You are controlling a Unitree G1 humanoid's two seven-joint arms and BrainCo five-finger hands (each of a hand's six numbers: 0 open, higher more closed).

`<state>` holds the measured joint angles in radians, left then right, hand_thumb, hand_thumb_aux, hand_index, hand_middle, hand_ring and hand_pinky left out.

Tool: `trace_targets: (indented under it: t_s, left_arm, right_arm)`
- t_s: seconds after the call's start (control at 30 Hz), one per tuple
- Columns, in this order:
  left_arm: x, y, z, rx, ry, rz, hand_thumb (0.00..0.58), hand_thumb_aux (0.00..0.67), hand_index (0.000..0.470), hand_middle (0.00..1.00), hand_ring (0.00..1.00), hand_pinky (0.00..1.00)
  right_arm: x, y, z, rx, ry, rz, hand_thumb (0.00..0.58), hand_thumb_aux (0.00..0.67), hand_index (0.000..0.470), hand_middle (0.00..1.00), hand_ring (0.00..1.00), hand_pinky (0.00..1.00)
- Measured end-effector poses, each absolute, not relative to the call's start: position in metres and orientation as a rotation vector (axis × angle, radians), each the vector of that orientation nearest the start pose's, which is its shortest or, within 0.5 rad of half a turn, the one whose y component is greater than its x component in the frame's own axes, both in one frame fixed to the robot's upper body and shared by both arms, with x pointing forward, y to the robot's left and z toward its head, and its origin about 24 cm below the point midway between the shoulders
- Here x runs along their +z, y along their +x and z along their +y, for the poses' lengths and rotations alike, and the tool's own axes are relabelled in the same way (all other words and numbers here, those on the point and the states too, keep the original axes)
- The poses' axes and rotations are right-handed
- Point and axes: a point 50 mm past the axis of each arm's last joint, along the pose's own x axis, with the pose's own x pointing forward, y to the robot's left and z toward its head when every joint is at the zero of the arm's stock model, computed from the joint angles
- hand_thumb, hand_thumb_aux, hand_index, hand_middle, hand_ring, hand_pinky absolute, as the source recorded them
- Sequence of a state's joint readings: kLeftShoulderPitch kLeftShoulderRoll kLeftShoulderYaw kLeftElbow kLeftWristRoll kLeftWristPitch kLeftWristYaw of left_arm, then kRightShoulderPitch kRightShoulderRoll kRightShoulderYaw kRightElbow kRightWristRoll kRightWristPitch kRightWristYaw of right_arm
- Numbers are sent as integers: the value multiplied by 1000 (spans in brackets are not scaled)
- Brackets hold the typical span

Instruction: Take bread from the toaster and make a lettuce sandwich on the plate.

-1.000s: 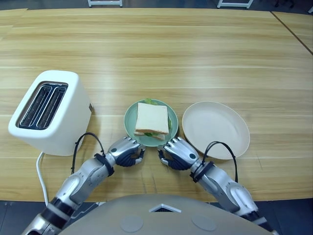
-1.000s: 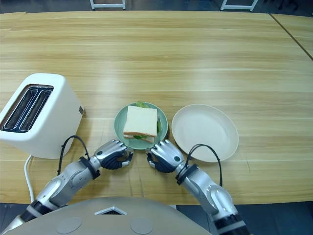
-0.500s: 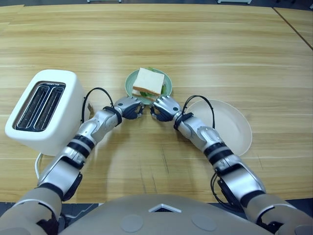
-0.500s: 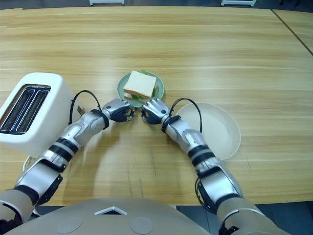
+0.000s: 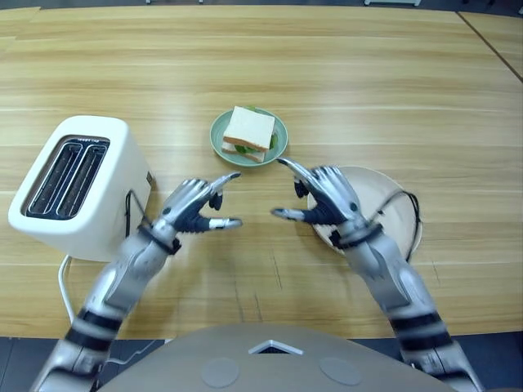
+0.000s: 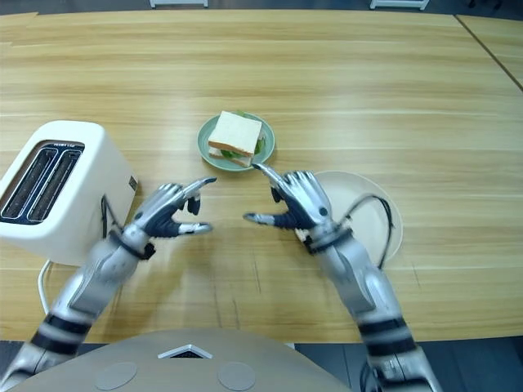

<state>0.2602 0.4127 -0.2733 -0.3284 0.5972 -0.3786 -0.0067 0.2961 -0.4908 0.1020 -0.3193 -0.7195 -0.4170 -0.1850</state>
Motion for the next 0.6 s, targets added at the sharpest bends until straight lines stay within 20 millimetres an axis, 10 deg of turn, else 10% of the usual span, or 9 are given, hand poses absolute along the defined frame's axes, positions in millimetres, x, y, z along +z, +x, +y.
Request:
trace_targets:
  t_s: [0.17, 0.6]
  left_arm:
    - [97, 109, 143, -280, 629, -474, 0, 0, 0, 0, 0, 0]
    - [111, 100, 151, -192, 604, -527, 0, 0, 0, 0, 0, 0]
  right_arm:
    - [107, 110, -193, 65, -899, -521, 0, 0, 0, 0, 0, 0]
    - [116, 102, -195, 48, -915, -572, 0, 0, 0, 0, 0, 0]
